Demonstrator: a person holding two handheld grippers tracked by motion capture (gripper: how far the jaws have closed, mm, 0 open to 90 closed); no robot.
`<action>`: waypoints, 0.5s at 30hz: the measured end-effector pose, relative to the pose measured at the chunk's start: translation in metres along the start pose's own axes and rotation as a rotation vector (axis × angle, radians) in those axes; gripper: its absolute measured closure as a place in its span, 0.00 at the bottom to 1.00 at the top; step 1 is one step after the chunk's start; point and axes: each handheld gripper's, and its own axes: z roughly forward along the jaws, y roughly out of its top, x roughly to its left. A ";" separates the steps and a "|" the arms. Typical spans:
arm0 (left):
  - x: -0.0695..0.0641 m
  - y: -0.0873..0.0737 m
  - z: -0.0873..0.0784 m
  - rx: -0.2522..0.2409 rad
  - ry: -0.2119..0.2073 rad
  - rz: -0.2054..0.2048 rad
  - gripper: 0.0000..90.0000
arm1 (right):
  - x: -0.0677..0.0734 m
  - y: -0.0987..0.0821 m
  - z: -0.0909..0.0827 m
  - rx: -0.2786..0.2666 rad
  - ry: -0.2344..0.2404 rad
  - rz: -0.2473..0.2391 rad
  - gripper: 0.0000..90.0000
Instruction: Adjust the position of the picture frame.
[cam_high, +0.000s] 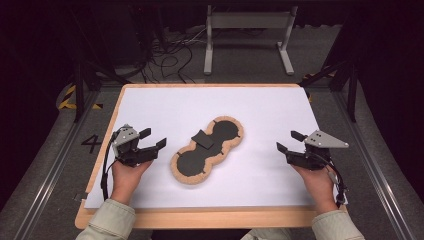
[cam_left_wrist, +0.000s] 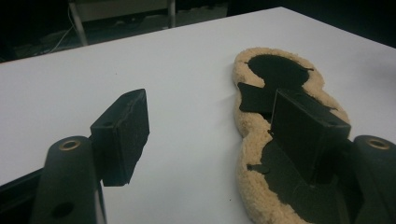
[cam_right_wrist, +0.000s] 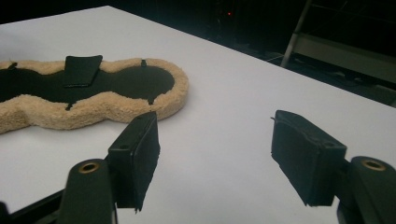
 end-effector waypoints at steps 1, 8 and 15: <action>0.000 0.000 0.000 0.000 0.000 0.000 0.33 | 0.000 0.000 0.000 0.000 0.000 0.000 0.36; -0.002 0.002 0.010 0.082 0.012 -0.023 0.45 | 0.000 -0.002 -0.004 0.001 0.015 0.021 0.36; -0.003 0.004 0.022 0.157 -0.001 -0.019 0.72 | 0.002 -0.002 -0.011 0.001 0.025 0.022 0.38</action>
